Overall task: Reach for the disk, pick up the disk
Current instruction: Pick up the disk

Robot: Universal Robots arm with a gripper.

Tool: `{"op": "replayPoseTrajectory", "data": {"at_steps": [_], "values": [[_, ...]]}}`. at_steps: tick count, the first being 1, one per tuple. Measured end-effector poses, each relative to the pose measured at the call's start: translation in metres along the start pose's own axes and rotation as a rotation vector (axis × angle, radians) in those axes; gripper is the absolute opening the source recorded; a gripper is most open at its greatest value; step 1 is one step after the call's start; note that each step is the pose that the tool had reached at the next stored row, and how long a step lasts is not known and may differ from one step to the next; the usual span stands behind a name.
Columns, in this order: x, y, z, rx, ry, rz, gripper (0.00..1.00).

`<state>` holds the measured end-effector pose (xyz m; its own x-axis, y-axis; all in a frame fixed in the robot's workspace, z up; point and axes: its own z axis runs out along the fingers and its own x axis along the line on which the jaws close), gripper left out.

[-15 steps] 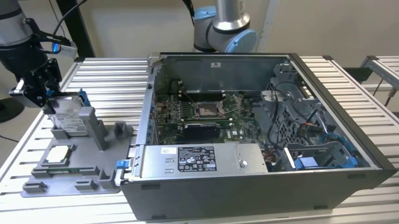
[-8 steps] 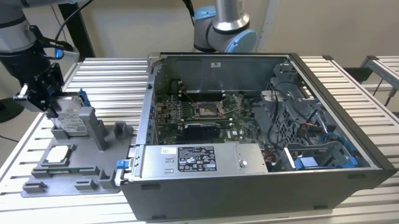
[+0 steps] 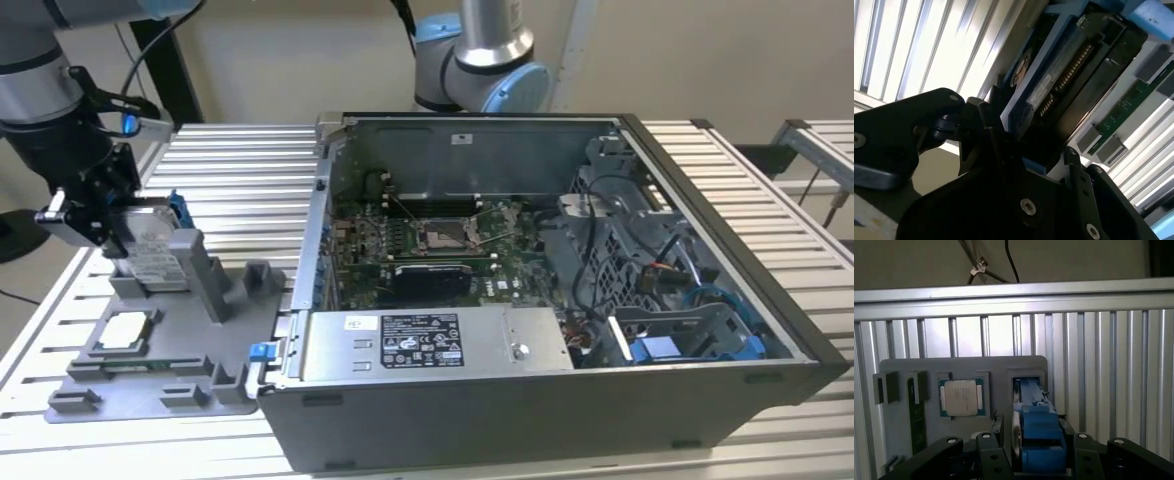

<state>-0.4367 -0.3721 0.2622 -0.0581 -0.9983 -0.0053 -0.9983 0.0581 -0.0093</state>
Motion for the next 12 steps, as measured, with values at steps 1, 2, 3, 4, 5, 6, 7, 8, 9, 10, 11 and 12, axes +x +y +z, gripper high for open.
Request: {"op": "replayPoseTrajectory", "data": {"at_steps": [1,2,3,4,5,6,7,8,9,10,11,12], "values": [[0.0000,0.0000,0.0004,0.0001,0.0000,0.000,1.00],[0.0000,0.0000,0.0008,0.0002,-0.0001,0.000,1.00],[0.0000,0.0000,0.0009,0.0001,-0.0001,0.000,1.00],[0.0000,0.0000,0.0011,0.0001,0.0000,0.000,1.00],[0.0000,0.0000,0.0014,0.0002,-0.0001,0.000,1.00],[0.0000,0.0000,0.0015,0.0002,-0.0001,0.000,1.00],[0.0000,0.0000,0.0014,0.0002,-0.0001,0.000,1.00],[0.0000,0.0000,0.0015,0.0002,-0.0001,0.000,1.00],[0.0000,0.0000,0.0014,0.0002,-0.0001,0.000,1.00],[0.0000,0.0000,0.0015,0.0002,-0.0002,0.000,1.00],[0.0000,0.0000,0.0015,0.0002,-0.0002,0.000,1.00],[0.0000,0.0000,0.0015,0.0002,-0.0002,0.000,0.00]]}}
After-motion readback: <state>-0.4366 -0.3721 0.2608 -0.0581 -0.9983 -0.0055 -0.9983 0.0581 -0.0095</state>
